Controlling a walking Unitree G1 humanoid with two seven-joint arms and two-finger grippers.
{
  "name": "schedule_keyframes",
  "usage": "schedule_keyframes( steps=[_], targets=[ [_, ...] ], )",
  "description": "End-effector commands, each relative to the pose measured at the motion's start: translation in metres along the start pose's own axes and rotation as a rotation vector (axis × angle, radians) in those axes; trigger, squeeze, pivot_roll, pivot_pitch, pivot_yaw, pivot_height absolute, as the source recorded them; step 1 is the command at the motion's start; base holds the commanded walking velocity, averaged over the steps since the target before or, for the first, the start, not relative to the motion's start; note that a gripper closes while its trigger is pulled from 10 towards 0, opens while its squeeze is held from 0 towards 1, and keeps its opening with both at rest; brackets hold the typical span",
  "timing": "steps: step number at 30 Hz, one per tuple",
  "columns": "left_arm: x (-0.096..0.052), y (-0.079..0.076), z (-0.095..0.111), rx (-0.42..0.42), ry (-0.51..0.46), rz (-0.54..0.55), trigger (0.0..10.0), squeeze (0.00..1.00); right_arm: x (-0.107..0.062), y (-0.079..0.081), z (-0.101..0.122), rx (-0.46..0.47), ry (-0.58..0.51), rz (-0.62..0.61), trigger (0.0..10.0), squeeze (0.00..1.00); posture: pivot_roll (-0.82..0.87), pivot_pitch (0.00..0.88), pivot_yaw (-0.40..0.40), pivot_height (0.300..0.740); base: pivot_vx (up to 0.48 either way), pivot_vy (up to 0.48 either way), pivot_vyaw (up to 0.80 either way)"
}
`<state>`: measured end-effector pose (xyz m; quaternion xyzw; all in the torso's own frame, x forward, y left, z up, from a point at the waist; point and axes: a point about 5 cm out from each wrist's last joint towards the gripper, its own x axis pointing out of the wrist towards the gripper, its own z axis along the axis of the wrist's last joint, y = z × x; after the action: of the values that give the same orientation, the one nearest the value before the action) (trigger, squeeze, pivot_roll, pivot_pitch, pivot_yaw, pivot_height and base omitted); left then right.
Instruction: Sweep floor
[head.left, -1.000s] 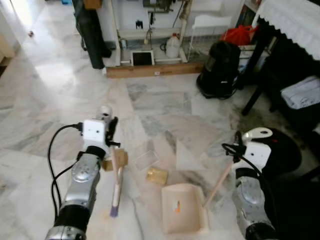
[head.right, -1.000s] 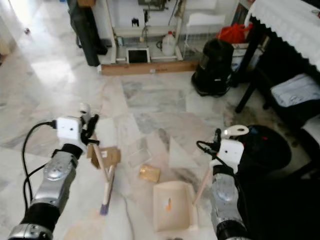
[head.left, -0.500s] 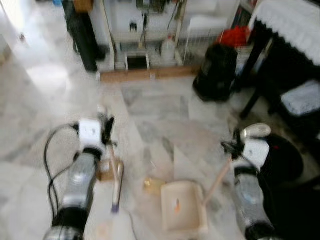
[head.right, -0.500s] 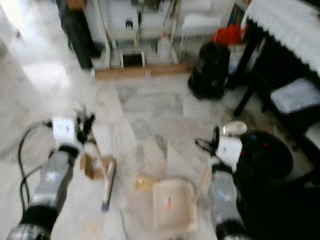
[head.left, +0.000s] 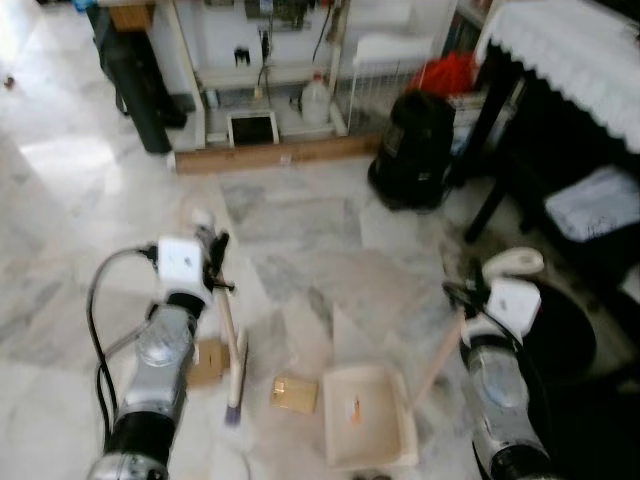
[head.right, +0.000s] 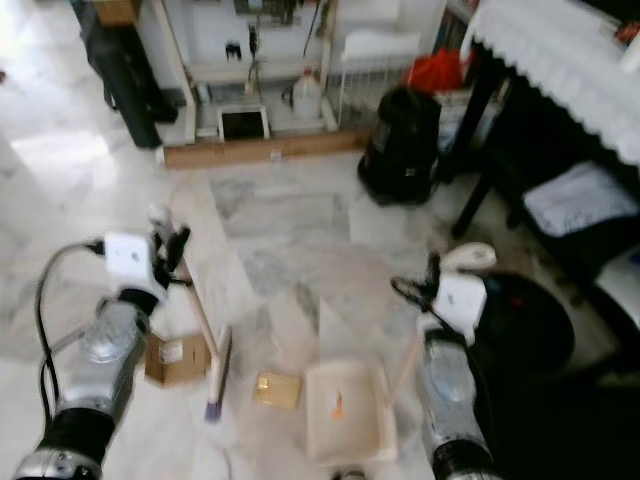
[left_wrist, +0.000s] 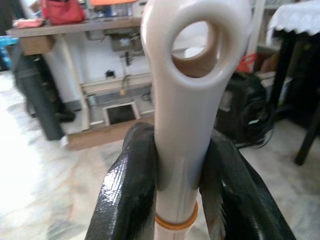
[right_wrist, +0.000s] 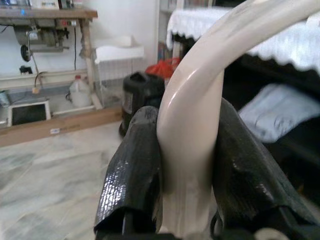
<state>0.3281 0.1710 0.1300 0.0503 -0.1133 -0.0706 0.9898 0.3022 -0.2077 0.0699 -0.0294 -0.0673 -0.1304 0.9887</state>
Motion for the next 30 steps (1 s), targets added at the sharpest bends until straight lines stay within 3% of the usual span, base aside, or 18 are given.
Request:
schedule_keyframes(
  steps=[1,30],
  targets=[
    [0.0026,0.0019,0.0068,0.009,-0.029,0.0,10.0,0.0,0.0045,0.0016,0.008,0.01,-0.037,-0.001,10.0,0.0,0.12,0.157,-0.054,0.74,0.337,0.0,0.0],
    [-0.0005,0.0029,0.0079,0.01,-0.031,-0.024,10.0,0.0,0.0025,0.0076,0.006,0.024,-0.032,0.017,10.0,0.0,0.13,0.104,-0.046,0.74,0.0,0.0,0.0]
  ],
)
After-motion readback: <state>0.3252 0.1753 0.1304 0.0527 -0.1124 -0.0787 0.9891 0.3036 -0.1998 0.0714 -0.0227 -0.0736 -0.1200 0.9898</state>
